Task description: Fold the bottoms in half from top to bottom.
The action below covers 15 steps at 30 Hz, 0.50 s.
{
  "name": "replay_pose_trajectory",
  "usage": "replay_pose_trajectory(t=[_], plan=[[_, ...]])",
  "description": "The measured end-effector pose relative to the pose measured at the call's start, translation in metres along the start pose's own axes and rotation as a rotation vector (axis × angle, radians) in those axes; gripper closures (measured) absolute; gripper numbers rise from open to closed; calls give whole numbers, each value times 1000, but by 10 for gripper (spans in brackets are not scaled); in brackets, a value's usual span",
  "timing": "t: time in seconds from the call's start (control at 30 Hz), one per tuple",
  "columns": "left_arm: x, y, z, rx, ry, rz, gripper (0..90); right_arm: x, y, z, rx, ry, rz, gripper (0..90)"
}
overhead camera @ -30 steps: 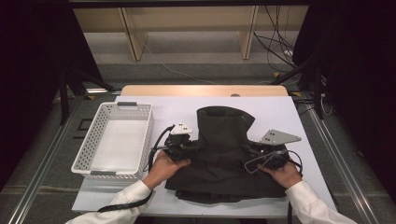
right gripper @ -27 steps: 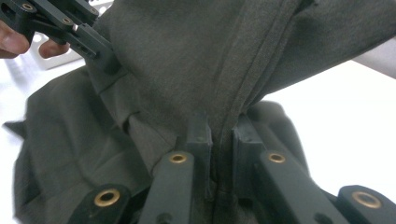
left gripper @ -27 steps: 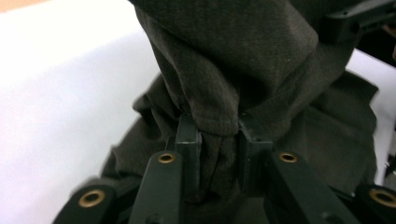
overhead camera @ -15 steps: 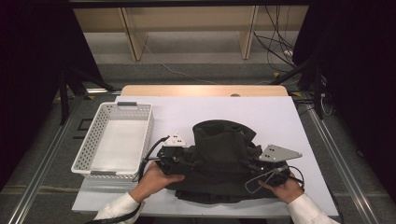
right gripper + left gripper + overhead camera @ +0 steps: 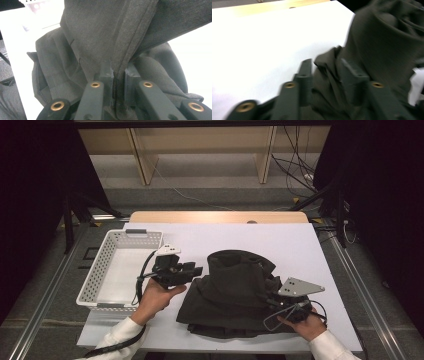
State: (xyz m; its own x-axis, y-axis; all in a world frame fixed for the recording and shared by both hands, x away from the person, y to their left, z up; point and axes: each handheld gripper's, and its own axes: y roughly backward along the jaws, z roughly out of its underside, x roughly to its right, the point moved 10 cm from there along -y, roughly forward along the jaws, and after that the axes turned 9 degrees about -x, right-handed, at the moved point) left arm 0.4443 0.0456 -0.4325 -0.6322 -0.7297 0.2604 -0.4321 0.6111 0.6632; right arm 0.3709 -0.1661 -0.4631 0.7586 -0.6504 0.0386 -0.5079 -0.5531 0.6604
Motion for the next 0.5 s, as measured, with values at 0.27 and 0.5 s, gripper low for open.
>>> replay_pose_trajectory(t=[0.27,0.5], plan=[[8,-58,-22,-74,7,92,877,0,0,1,1,-2,-5,815],[33,-62,-24,-120,-50,205,892,1,1,2,-4,-4,-3,807]])
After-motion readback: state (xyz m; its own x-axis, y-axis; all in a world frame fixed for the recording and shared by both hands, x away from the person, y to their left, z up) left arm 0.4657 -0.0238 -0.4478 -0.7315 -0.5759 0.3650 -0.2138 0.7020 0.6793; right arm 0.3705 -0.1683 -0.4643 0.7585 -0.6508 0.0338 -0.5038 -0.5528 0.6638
